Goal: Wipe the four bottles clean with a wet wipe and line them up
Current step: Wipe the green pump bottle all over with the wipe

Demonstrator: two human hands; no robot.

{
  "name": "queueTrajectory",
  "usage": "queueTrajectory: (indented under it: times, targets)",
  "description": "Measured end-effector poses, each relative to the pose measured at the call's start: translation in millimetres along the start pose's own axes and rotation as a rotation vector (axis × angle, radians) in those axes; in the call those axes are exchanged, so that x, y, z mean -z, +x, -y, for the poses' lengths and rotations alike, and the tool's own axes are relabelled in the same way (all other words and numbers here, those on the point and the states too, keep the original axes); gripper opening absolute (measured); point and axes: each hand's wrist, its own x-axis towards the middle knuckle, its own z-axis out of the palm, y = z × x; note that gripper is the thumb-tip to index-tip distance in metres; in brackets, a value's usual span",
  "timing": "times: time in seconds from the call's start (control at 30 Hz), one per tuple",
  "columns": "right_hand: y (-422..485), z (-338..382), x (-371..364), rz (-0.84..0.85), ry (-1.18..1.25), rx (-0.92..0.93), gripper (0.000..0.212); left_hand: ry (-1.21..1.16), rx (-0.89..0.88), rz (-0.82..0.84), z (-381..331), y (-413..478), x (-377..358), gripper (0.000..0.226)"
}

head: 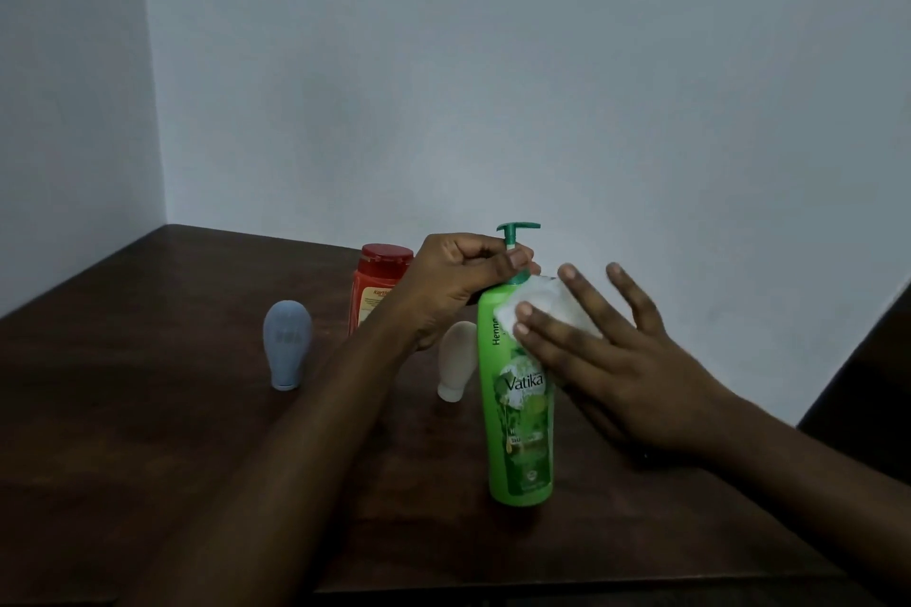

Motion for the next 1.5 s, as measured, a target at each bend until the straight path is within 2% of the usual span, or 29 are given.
queueTrajectory:
  times: [0.17, 0.23, 0.33, 0.53, 0.6, 0.7, 0.8, 0.87, 1.07, 1.13, 1.3, 1.37, 1.5]
  targets:
    - [-53, 35, -22, 0.094, -0.011, 0.447, 0.049, 0.005, 0.019, -0.001, 1, 0, -1, 0.030]
    - [-59, 34, -20, 0.100, -0.014, 0.506, 0.049, -0.013, 0.011, 0.014, 0, 0, -1, 0.036]
    - [-42, 13, -15, 0.056, 0.007, 0.422, 0.054, -0.052, 0.022, 0.036, 1, -1, -4, 0.038]
    - [-5, -27, -8, 0.017, 0.000, 0.064, 0.050, -0.072, 0.033, 0.020, 8, 1, -2, 0.027]
    - [-13, -18, -11, 0.027, 0.029, 0.098, 0.053, -0.091, 0.041, 0.017, 11, 2, -1, 0.026]
    - [-39, 10, -17, 0.072, 0.062, 0.372, 0.057, -0.108, 0.040, 0.028, 14, 3, 1, 0.025]
    - [-50, 23, -15, 0.098, 0.091, 0.588, 0.049, -0.137, 0.044, 0.048, 14, 2, 2, 0.025]
    - [-41, 11, -13, 0.092, 0.059, 0.556, 0.050, -0.147, 0.039, 0.054, 14, 1, 1, 0.029]
    - [-3, -38, -2, 0.067, 0.007, 0.196, 0.050, -0.150, 0.036, 0.050, 13, 2, 3, 0.033]
    - [-8, -25, -3, 0.075, 0.042, 0.231, 0.051, -0.173, 0.038, 0.053, 15, 2, 4, 0.031]
    - [-33, 24, -11, 0.143, 0.147, 0.576, 0.048, -0.205, 0.040, 0.067, 15, 2, 4, 0.030]
    - [-26, 17, -11, 0.140, 0.147, 0.559, 0.048, -0.203, 0.036, 0.073, 15, 2, 3, 0.030]
    - [5, -18, -4, 0.087, 0.102, 0.353, 0.048, -0.207, 0.039, 0.065, 14, 1, 3, 0.029]
